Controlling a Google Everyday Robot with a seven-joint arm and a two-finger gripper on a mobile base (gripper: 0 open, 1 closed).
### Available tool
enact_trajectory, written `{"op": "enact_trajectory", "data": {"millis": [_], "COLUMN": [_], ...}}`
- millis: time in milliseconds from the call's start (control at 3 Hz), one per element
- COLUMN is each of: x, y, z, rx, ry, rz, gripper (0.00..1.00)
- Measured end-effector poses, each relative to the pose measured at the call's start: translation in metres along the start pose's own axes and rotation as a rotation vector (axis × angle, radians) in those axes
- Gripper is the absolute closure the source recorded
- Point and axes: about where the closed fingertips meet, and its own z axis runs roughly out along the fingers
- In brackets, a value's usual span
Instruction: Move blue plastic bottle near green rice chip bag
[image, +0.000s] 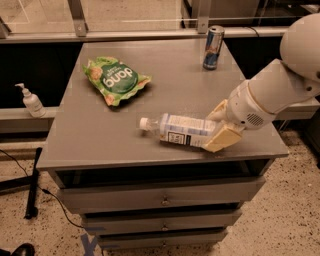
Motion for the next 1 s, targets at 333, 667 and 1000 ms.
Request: {"op": "enact_trajectory", "data": {"millis": [333,667,1000], "x": [-0.001,-0.009,-0.02], "y": [-0.015,-0.063,-0.102], "z": [-0.008,-0.039,-0.06], "rx": [0.034,0.143,0.233], "ry": [0.004,0.021,0.034], "rz": [0.014,0.045,0.076], "gripper": [0.87,1.0,1.0]}}
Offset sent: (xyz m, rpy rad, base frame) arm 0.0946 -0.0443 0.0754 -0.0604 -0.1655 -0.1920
